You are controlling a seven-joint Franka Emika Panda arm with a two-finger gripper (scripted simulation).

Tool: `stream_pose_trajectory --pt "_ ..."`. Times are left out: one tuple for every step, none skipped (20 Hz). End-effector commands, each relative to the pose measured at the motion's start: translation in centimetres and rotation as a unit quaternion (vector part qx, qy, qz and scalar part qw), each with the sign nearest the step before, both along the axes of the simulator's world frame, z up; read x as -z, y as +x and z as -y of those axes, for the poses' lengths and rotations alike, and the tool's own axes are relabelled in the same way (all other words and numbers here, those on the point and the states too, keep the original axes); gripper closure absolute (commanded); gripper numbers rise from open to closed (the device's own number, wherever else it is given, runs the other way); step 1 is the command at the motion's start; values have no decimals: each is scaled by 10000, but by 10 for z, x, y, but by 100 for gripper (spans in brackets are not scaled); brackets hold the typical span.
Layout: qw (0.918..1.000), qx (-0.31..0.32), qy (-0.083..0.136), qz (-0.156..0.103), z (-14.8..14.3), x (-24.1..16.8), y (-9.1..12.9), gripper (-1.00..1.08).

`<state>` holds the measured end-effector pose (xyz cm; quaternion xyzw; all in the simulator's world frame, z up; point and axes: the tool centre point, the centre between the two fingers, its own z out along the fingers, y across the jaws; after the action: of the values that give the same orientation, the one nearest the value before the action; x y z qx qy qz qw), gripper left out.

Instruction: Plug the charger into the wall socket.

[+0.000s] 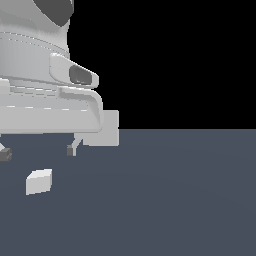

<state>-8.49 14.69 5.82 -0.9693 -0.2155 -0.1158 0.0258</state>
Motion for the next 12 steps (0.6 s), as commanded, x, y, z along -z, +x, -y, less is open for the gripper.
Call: stream_pose_trajectory --pt "10000 0 -1 -4 0 6 0 -92" --pt "10000 -1 -4 -4 0 9 -1 -92" --pt "10000 -1 -4 -4 0 13 -1 -92" --pt "10000 -1 -4 -4 0 17 -1 -92" --pt "10000 -1 -8 -4 0 22 -1 -92" --pt "10000 -1 -8 -4 0 27 -1 -92" --pt "10000 -1 -8 -4 0 31 -1 -92" --pt "10000 -1 -8 -4 0 35 -1 -92" --pt "10000 -1 -8 -4 0 38 -1 -92" --pt "10000 -1 -8 -4 0 40 -1 -92" --pt "10000 3 -7 -4 1 43 -1 -92" --pt "10000 3 -7 -4 1 44 -1 -92"
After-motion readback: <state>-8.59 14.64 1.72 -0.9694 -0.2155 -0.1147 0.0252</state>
